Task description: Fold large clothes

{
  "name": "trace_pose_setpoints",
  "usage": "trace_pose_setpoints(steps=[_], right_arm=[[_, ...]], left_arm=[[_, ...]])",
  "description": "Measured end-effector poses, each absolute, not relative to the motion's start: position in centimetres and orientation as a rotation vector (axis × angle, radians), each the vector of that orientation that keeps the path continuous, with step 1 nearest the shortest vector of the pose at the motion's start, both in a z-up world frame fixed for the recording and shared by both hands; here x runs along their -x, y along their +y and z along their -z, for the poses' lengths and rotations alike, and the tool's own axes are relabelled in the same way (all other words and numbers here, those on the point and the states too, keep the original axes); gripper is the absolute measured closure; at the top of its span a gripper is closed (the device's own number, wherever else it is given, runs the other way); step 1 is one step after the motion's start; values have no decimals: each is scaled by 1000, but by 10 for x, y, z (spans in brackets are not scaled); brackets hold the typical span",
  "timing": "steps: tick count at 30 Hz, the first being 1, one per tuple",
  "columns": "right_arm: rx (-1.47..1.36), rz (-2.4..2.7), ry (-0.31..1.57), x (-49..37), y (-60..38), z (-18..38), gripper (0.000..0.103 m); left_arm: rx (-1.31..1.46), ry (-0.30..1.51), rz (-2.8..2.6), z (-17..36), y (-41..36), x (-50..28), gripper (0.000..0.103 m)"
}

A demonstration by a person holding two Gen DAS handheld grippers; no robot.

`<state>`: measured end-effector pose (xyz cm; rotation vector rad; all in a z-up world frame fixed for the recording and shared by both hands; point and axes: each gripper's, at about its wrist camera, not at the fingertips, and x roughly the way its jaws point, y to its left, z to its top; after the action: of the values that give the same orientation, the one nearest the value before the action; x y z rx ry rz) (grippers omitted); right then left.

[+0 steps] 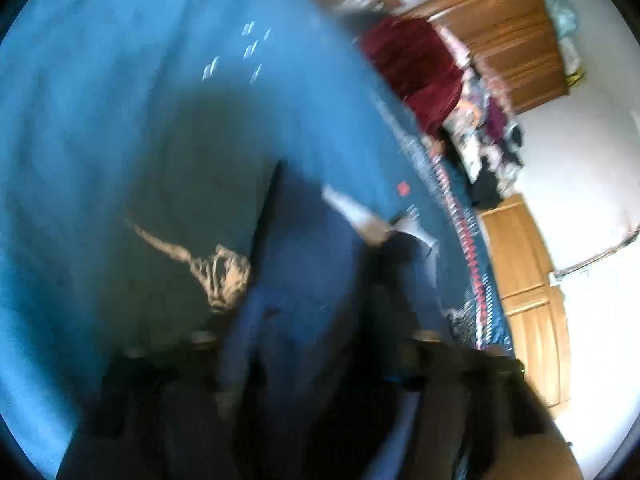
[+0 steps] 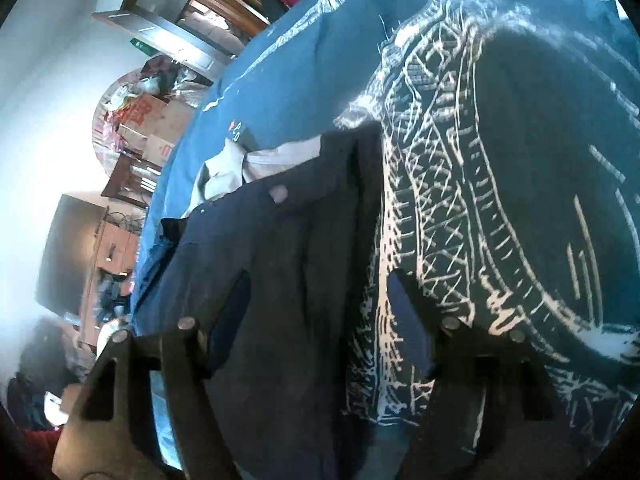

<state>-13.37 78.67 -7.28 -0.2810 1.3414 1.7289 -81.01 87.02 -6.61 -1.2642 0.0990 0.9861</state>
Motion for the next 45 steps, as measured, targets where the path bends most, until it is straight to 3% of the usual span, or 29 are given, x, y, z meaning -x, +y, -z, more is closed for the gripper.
trace_pose_setpoints(steps=[4, 9, 12, 18, 23, 30, 33, 35, 37, 40, 41, 43, 45], right_arm=[[229, -1732, 1285, 131, 787, 61, 31], [311, -1732, 1220, 160, 784, 55, 37], [345, -1881, 1187, 222, 780, 40, 41], [632, -2224, 1137, 402, 773, 33, 42], [791, -2310, 1063, 491, 769, 37, 39], [865, -2261, 1018, 504, 748, 56, 38], [856, -2243, 1022, 498, 742, 56, 37], [845, -2232, 1044, 494, 740, 60, 38], [843, -2219, 1053, 490, 739, 64, 43], [851, -2193, 1072, 484, 741, 74, 53], [855, -2182, 1074, 483, 743, 77, 54], [861, -2182, 1071, 483, 743, 78, 54], [876, -2179, 1053, 483, 741, 75, 53]], left_arm=[[1229, 22, -1033, 40, 856, 830, 35], [1060, 258, -975, 5, 830, 791, 35], [1011, 252, -941, 1, 804, 777, 34], [1148, 67, -1007, 40, 740, 842, 34], [1045, 249, -940, 37, 716, 841, 34], [857, 513, -855, 35, 726, 787, 33], [867, 569, -850, 46, 730, 782, 44], [902, 592, -865, 59, 741, 784, 82], [961, 554, -860, 62, 750, 792, 95], [1027, 499, -891, 64, 755, 823, 96], [1078, 456, -912, 67, 757, 846, 93], [1122, 430, -1057, 75, 758, 887, 101], [1157, 340, -1163, 74, 751, 925, 101]])
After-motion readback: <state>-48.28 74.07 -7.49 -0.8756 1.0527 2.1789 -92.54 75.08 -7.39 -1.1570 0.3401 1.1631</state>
